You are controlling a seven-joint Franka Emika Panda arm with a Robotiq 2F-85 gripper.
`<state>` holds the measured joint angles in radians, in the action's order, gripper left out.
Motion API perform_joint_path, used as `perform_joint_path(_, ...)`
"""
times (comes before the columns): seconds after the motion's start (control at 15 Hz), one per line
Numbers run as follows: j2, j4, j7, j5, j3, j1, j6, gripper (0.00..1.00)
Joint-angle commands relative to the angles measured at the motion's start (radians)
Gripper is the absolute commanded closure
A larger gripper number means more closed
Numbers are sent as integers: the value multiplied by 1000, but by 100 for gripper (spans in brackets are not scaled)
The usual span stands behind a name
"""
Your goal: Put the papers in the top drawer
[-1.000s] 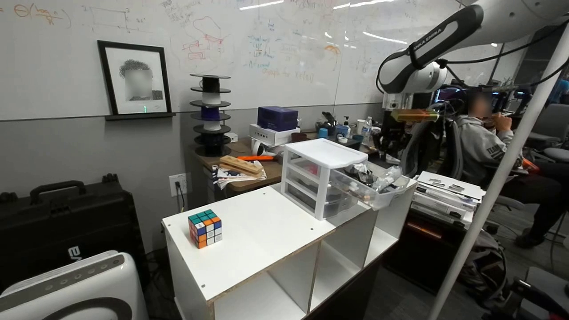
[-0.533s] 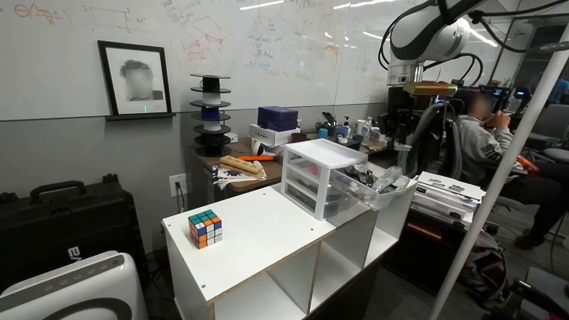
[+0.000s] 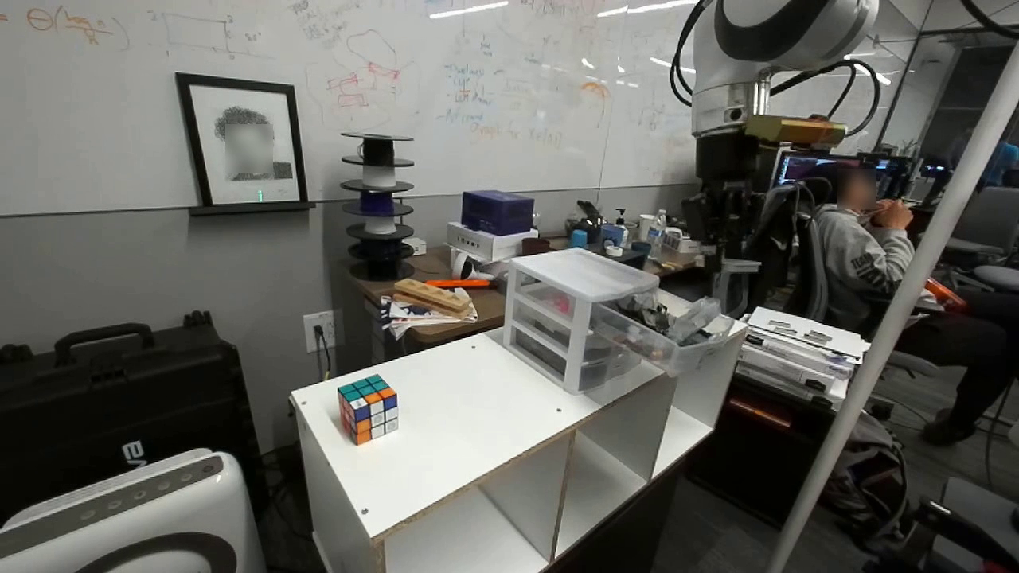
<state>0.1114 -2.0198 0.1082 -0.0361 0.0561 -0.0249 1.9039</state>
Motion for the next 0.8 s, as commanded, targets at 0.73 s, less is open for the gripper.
perform_joint_path(0.73, 13, -177, -154, 12, -29, 1, 246, 83)
